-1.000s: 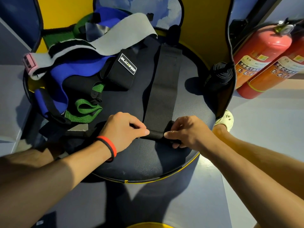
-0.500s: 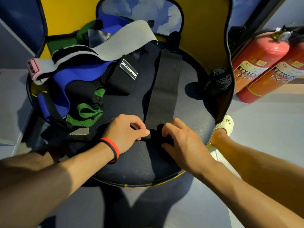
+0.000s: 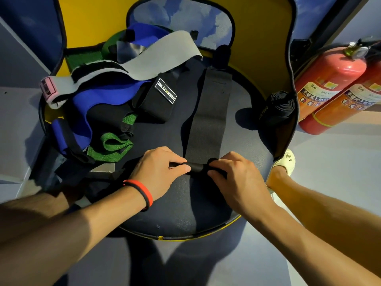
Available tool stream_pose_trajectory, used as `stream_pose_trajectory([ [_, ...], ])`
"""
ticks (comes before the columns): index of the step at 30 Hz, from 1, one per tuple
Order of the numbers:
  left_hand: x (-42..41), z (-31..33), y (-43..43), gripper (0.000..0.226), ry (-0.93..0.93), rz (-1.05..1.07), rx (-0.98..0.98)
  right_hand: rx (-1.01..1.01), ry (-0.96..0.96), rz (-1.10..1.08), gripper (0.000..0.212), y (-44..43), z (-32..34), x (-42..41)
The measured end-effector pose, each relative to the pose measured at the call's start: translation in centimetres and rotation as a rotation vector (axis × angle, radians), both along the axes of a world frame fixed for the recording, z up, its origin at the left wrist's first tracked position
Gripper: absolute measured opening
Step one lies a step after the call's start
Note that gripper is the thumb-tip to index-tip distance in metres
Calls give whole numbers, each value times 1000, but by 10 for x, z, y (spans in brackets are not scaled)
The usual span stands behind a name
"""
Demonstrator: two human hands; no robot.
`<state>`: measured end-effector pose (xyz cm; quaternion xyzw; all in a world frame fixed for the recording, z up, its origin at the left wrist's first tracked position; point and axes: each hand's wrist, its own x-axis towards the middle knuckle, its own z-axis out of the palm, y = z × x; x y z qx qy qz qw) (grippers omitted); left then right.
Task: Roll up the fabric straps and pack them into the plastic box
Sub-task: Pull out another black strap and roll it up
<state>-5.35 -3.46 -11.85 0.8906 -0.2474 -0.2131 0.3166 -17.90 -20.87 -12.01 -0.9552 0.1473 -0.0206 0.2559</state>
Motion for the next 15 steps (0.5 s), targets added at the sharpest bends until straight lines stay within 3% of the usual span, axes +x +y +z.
stream_pose_trajectory([
  [5,5,4,-4,16,-21,21,55,71,-39,-83,13,-3,-3,4],
  [9,10,5,-8,25,-6,46,88,84,-50,-124,11,-7,-6,7],
  [15,11,6,-12,28,53,62,67,174,87,-143,21,-17,-1,11],
])
